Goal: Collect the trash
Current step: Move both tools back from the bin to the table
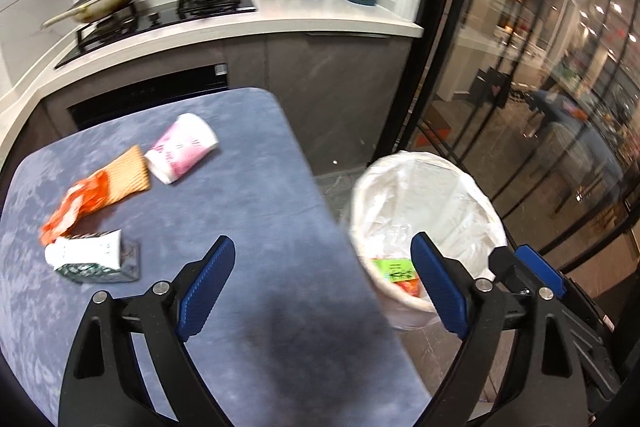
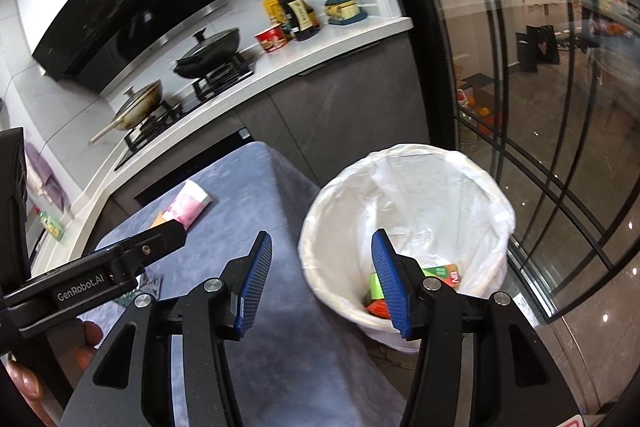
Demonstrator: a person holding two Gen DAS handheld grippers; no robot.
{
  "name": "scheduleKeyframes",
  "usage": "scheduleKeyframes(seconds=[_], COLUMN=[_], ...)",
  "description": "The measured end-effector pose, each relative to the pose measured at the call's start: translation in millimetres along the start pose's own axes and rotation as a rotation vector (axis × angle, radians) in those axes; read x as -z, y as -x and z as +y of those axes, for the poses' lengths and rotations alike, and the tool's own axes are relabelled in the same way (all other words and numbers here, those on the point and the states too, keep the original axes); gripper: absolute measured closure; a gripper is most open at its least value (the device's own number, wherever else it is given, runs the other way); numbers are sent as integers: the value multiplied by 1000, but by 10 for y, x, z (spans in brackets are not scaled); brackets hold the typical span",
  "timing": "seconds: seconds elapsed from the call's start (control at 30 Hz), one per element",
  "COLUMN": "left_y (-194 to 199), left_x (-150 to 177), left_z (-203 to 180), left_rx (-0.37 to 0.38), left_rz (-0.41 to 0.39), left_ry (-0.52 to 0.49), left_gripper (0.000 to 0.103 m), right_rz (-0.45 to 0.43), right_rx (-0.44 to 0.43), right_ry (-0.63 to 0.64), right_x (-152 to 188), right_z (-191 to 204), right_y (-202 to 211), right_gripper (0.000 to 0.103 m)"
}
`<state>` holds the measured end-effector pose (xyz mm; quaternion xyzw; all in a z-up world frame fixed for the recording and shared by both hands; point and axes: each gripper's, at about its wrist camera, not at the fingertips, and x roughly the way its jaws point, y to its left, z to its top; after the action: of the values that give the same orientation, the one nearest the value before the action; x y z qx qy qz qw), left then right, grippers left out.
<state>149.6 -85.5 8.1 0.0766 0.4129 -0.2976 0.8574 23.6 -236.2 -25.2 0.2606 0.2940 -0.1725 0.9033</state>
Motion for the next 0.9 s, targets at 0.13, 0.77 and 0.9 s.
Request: scheduleKeyframes(seconds=[0.13,0.77,0.9], left_y=[74,56,-122], left_x=[13,37,20], left_z=[271,2034,2324], left_rx=[-29,-249,-264], left_rz=[-6,13,35], left_ry=[47,170,177], left_gripper=[18,8,8], right_rz=[12,78,99], right_rx=[-18,-82,-93], right_ry=[30,139,153], right_x=[23,112,105], right_z=[171,1059,1246], right_y=[-31,-416,-616], right_gripper=[52,46,45])
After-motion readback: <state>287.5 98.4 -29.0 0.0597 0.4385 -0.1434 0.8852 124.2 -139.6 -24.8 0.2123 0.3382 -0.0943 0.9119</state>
